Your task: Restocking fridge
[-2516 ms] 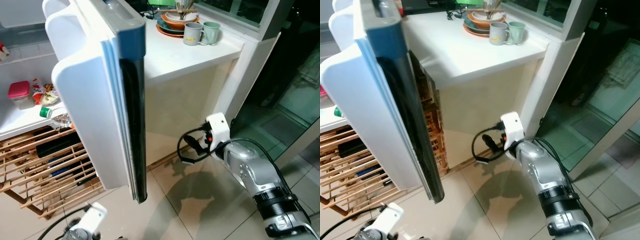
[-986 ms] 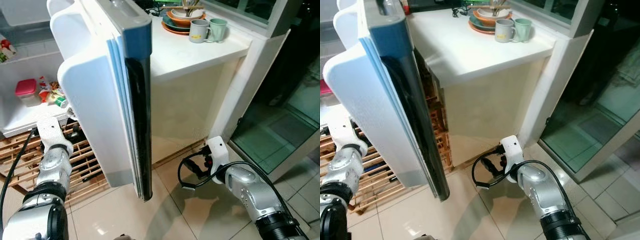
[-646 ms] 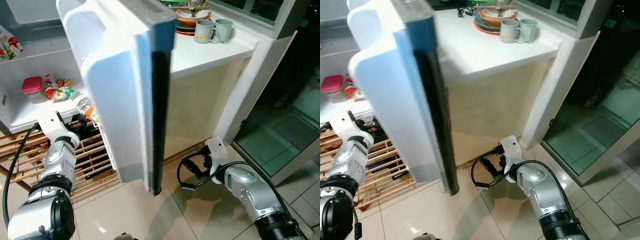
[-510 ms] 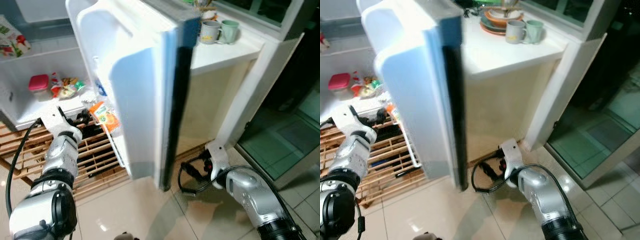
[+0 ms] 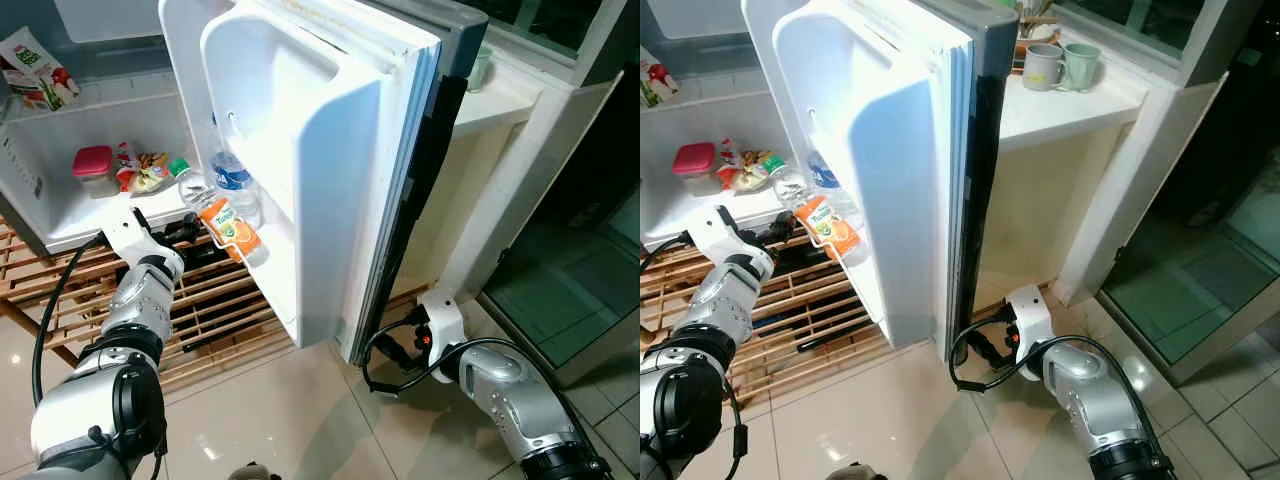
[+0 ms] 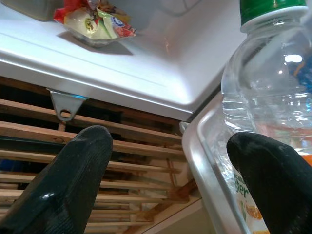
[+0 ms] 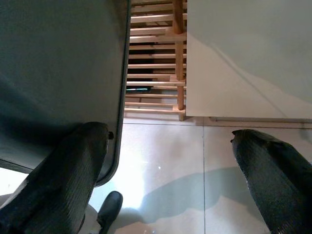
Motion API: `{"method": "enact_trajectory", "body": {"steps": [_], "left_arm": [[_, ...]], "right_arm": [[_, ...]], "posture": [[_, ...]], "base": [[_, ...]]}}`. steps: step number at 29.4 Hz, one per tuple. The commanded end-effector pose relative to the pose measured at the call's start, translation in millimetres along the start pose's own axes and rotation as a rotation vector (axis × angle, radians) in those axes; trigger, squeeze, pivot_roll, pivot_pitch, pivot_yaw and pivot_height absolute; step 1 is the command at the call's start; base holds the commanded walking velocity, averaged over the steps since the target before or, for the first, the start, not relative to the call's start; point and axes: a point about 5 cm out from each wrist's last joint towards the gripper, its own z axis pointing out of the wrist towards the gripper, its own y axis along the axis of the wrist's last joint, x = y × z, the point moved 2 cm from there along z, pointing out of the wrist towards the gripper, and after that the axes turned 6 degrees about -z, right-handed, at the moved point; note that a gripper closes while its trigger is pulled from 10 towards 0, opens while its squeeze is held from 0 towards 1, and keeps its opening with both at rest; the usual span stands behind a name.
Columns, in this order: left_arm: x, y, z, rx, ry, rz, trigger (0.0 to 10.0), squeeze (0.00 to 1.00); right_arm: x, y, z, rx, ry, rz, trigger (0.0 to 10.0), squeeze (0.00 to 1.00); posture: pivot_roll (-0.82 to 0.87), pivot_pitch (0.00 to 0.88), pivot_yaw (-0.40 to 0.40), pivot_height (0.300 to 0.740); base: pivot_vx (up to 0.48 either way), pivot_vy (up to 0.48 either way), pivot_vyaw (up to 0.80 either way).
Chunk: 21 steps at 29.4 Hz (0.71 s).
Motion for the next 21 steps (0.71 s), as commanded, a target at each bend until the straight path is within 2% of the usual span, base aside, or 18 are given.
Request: {"method": "enact_trajectory", "body": {"steps": [1, 4, 5, 8, 12, 21], "left_arm": [[-31.9, -4, 6.7, 0.035, -0.127, 0.034, 10.0, 0.0], [-35.5, -9, 5.9, 0.059, -0.155, 0.074, 10.0, 0.0], [-38.7, -14, 5.0, 0.085, -0.183, 0.137, 10.0, 0.0], [-43.5, -23, 3.4, 0.129, -0.226, 0.232, 10.0, 0.0], [-54.7, -35, -0.1, 0.175, -0.319, 0.309, 10.0, 0.0], [-75.3, -49, -7.1, 0.218, -0.462, 0.292, 10.0, 0.0]], "right_arm": [[4.8, 5, 1.6, -0.019, 0.017, -0.009, 10.0, 0.0], [5.4, 5, 2.0, -0.02, 0.017, -0.011, 10.0, 0.0], [6.8, 5, 2.7, -0.018, 0.02, -0.014, 10.0, 0.0], [7.9, 4, 3.4, -0.014, 0.023, -0.018, 10.0, 0.0], [7.6, 2, 4.5, -0.009, 0.024, -0.019, 10.0, 0.0], [9.0, 4, 6.5, -0.01, 0.03, -0.021, 10.0, 0.0]], "posture": [[-0.12, 0.0, 0.026, 0.74], [-0.12, 0.0, 0.026, 0.74], [-0.11, 0.0, 0.026, 0.74], [-0.11, 0.0, 0.026, 0.74], [-0.11, 0.0, 0.027, 0.74], [-0.1, 0.0, 0.025, 0.74]], "base": [[0.0, 0.0, 0.0], [0.0, 0.0, 0.0], [0.0, 0.0, 0.0], [0.0, 0.0, 0.0], [0.0, 0.0, 0.0], [0.0, 0.0, 0.0]]}}
